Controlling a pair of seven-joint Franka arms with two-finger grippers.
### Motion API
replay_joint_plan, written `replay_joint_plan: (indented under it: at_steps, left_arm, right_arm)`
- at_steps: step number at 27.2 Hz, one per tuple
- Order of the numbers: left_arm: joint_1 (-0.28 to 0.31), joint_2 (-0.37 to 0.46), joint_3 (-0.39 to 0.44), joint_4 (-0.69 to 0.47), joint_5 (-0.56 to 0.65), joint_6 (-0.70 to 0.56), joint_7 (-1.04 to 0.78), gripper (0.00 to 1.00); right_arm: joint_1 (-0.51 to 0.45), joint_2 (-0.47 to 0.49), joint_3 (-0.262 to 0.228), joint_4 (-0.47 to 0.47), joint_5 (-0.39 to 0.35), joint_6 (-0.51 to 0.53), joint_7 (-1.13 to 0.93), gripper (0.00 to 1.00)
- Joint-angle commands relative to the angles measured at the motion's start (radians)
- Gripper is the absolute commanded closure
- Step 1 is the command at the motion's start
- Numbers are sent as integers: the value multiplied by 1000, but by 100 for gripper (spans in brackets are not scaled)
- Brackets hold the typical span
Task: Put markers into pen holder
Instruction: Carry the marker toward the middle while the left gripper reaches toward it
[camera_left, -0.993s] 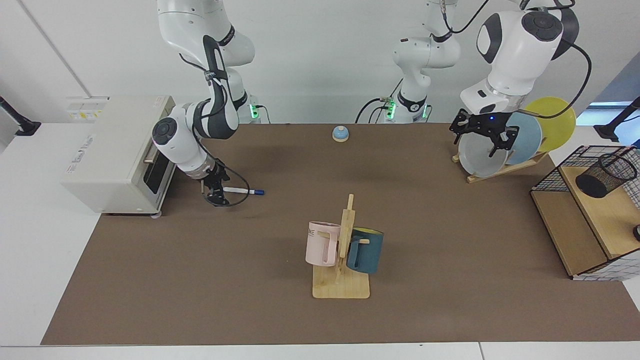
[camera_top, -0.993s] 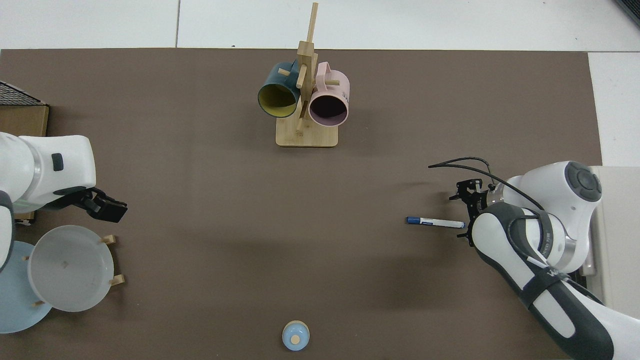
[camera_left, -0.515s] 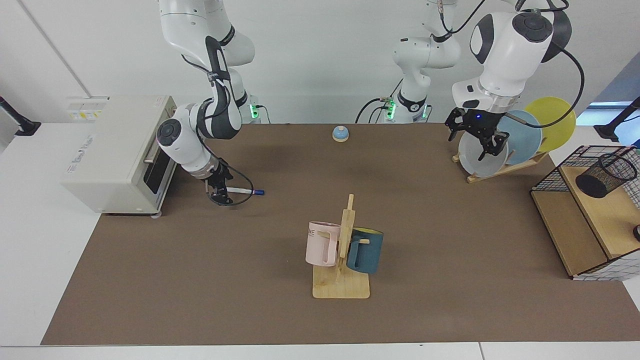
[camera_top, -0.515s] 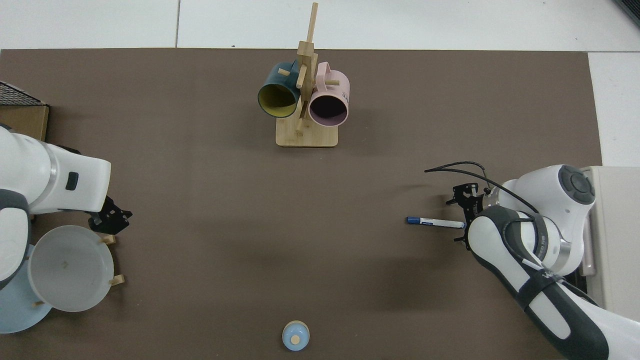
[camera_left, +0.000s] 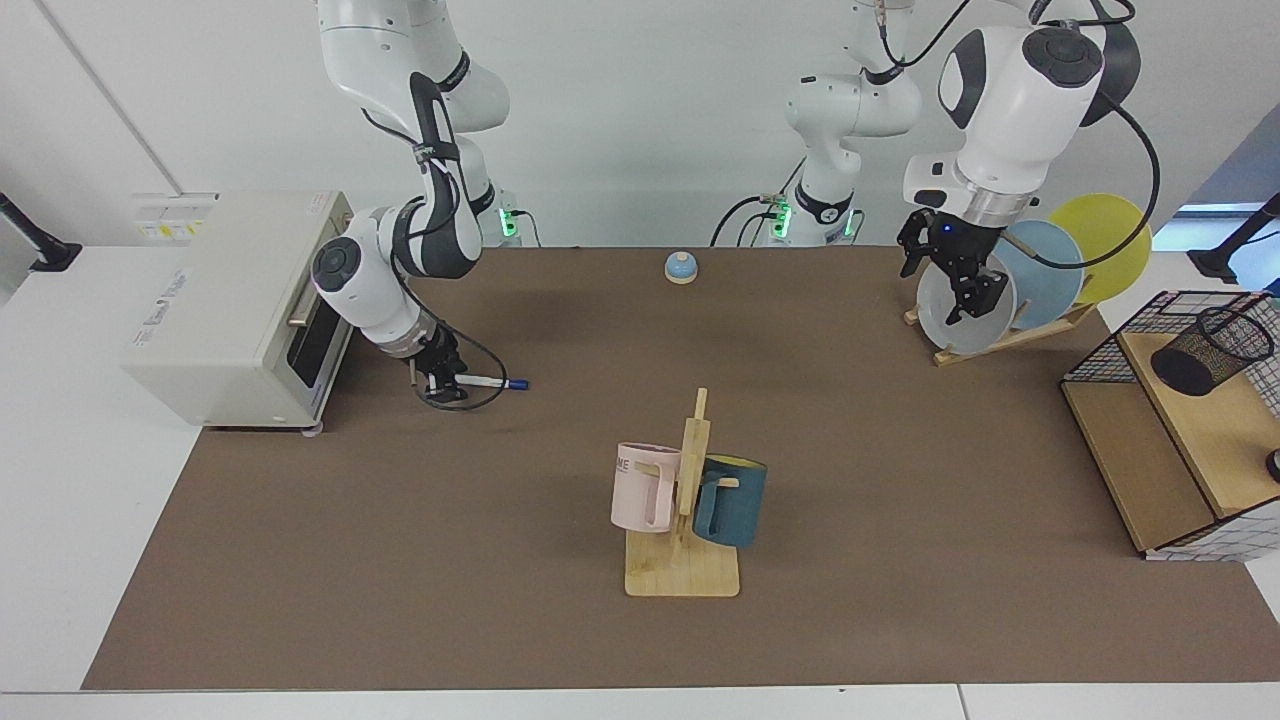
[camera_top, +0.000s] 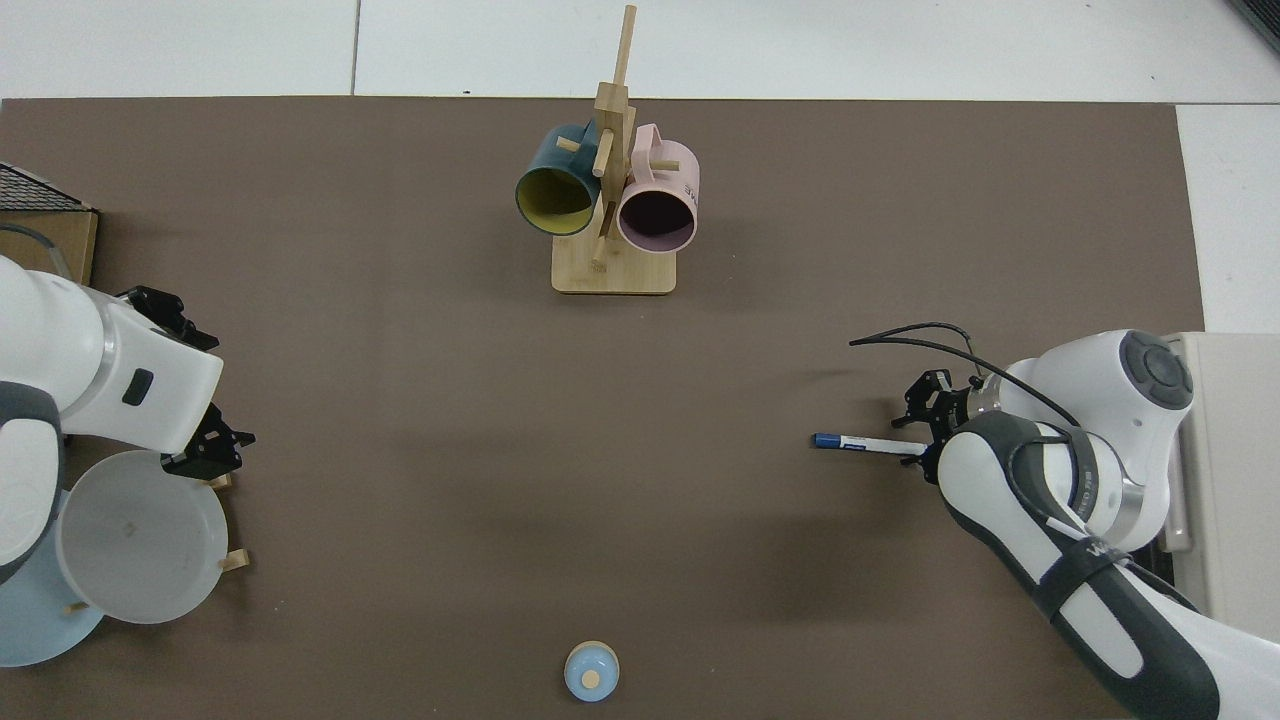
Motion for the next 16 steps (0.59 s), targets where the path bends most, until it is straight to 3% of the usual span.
replay_joint_plan:
  at_steps: [1,6,15,16]
  left_arm:
    - [-15,-36,14,-48,-12,50,22,0]
    - [-18,-36,14,-50,-12,52,20,0]
    - [-16,-38,19,-54,-36,54,14,0]
    - [-12,-38,19,-54,-44,47,8,0]
  right_arm:
    - [-9,-2,7,-6,17,7,-52,100]
    - [-4,-4,5,11,15,-18,-56,100]
    - [-1,-22,13,140,23,-200,-22,100]
    - [-1,-22,16,154,49,-213,-19,100]
